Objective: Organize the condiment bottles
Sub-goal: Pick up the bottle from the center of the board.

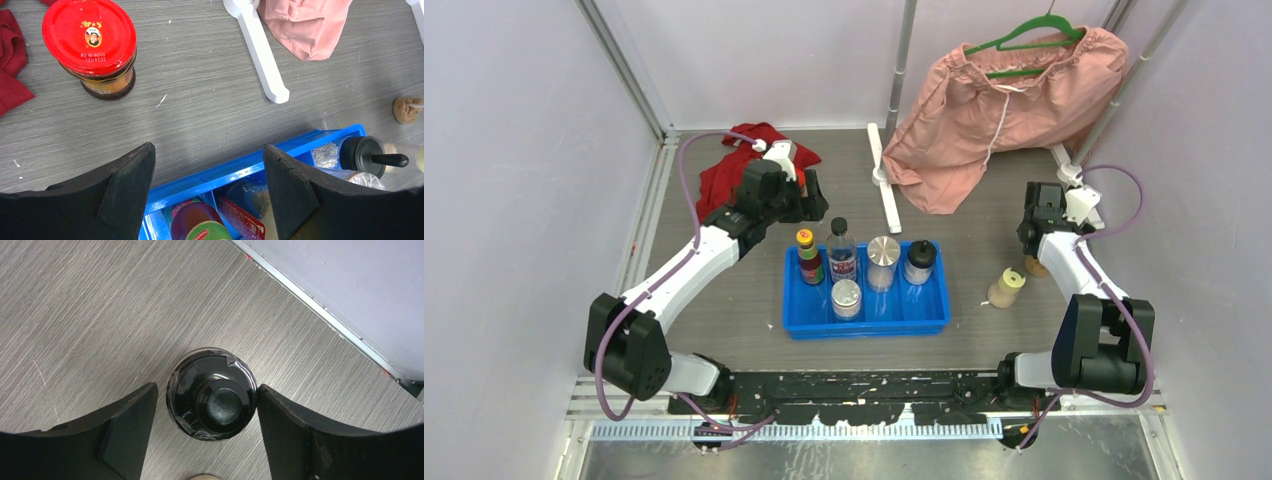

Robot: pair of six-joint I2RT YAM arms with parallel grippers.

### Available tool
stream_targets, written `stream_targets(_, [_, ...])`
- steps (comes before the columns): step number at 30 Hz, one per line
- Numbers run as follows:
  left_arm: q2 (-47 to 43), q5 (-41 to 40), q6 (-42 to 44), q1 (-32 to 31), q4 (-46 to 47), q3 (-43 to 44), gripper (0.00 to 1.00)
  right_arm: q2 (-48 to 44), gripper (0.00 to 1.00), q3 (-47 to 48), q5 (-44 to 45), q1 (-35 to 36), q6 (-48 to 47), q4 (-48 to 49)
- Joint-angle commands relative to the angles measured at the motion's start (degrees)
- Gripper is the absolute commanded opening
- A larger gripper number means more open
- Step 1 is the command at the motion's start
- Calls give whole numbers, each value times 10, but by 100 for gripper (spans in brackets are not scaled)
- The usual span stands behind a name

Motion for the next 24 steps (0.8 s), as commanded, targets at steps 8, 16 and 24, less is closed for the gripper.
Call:
stream_targets(8, [-1,9,1,4,26,0,79,20,67,-2,14,-4,15,33])
stream_targets(16, [-1,8,3,4,24,1,79,15,52,-1,1,-5,18,29])
stream_targets(24, [-3,4,4,4,17,2,79,-6,47,10,-36,-4,17,21])
